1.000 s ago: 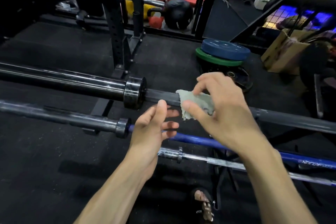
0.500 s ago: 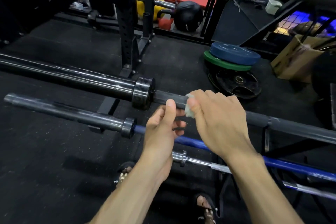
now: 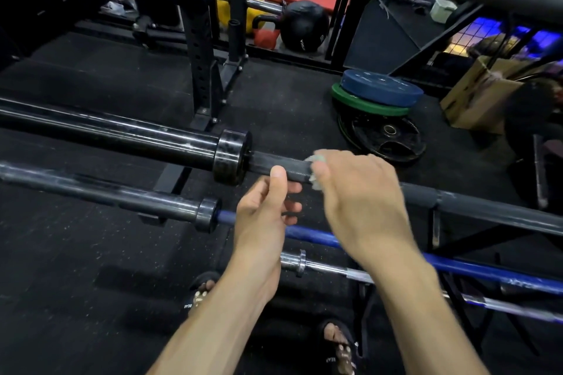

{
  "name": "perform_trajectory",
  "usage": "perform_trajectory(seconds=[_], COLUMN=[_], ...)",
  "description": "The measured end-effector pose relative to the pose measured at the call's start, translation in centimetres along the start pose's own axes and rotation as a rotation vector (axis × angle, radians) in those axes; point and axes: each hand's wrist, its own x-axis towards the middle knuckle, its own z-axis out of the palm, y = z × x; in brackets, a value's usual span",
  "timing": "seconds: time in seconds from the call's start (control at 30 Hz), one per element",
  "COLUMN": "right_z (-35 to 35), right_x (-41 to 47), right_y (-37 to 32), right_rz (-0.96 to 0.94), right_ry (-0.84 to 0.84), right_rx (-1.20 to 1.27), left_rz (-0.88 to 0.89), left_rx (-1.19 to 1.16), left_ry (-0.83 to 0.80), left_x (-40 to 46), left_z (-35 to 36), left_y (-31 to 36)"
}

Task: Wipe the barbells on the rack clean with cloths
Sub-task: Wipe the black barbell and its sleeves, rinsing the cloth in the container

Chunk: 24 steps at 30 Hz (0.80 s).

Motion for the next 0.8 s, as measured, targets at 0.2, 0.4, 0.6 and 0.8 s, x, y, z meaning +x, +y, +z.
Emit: perform_trajectory(seconds=[0.2, 0.4, 0.6, 0.8], right_z=[0.5, -0.3, -1.5, -0.5], right_x=[0.6, 1.7, 0.5, 2.2], right_y=[0.1, -0.8, 0.8, -0.8], right_rz=[-0.068, 0.111, -0.06, 0.106], right_ry=[-0.005, -0.032, -0.172, -0.032], right_rx=[-0.012, -0.028, 0.162, 0.087], left_rz=[0.003, 0.011, 0.02, 0.02], left_rx=[0.025, 0.051, 0.054, 0.065], left_ry=[0.003, -0.003, -0.019, -0.015], left_x=[0.1, 0.3, 0.3, 0.6], left_z=[-0.4, -0.6, -0.6, -0.8], left_y=[0.1, 0.0, -0.1, -0.2])
